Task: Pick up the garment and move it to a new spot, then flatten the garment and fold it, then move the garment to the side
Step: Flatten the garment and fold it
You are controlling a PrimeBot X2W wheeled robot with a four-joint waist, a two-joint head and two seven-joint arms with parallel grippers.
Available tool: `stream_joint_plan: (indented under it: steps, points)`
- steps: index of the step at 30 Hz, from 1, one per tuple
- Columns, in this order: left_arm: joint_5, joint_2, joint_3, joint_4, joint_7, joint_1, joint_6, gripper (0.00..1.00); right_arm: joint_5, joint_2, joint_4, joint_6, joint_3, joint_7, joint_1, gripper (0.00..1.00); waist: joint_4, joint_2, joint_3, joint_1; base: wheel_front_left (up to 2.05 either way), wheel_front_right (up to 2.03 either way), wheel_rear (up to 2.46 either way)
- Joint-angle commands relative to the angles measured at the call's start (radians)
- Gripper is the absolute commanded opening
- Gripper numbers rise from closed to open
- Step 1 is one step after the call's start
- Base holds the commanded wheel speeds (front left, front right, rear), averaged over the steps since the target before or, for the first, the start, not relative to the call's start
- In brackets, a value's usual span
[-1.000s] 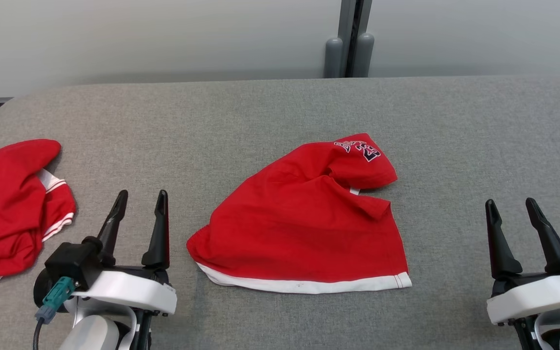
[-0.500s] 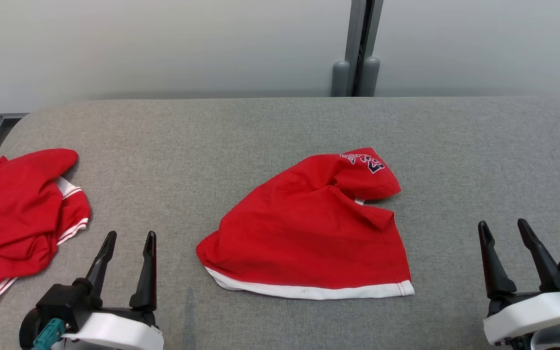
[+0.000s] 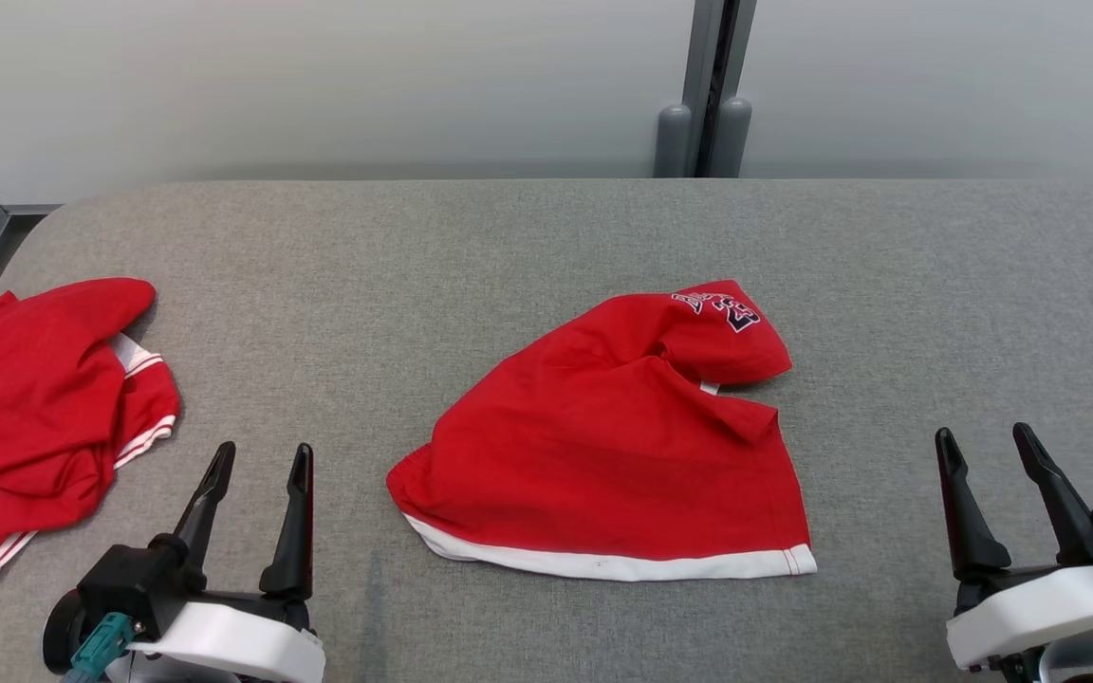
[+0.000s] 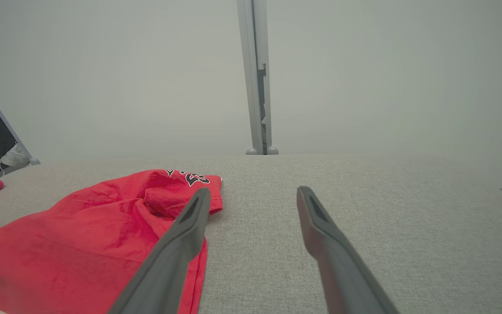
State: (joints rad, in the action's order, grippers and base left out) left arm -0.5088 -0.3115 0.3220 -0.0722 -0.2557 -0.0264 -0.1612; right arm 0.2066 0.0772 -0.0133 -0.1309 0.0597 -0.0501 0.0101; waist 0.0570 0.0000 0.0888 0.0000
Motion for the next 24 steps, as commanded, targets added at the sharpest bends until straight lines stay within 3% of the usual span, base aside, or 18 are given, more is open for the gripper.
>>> stream_joint_plan:
  steps: [1, 8, 13, 22, 23, 24]
  points:
    - [0.007, -0.005, 0.0, 0.002, -0.002, -0.012, -0.005, 1.0, -0.009, 0.013, 0.004, 0.0, -0.001, 0.008, -0.009, 1.0, 0.005, 0.0, 0.003, 0.0, 0.0, 0.0, 0.0]
    - [0.014, 0.003, 0.006, 0.007, -0.004, -0.051, 0.001, 1.0, -0.022, 0.037, -0.033, 0.0, -0.077, 0.027, -0.044, 1.0, 0.039, 0.0, 0.045, 0.0, 0.0, 0.0, 0.0]
    - [0.027, 0.025, 0.005, 0.007, -0.008, -0.079, 0.012, 1.0, -0.018, 0.039, -0.11, 0.0, -0.144, 0.036, -0.043, 1.0, 0.072, 0.0, 0.086, 0.0, 0.0, 0.0, 0.0]
    - [0.053, 0.055, -0.022, -0.007, -0.01, -0.111, 0.036, 1.0, -0.018, 0.011, -0.275, 0.0, -0.17, 0.035, -0.047, 1.0, 0.099, 0.0, 0.131, 0.0, 0.0, 0.0, 0.0]
    - [0.056, 0.058, -0.027, -0.007, -0.011, -0.11, 0.038, 1.0, -0.015, 0.009, -0.289, 0.0, -0.174, 0.037, -0.052, 0.53, 0.098, 0.0, 0.133, 0.0, 0.0, 0.0, 0.0]
    - [0.06, 0.06, -0.032, -0.007, -0.011, -0.109, 0.04, 1.0, -0.009, 0.007, -0.299, 0.0, -0.181, 0.043, -0.056, 0.21, 0.097, 0.0, 0.135, 0.0, 0.0, 0.0, 0.0]
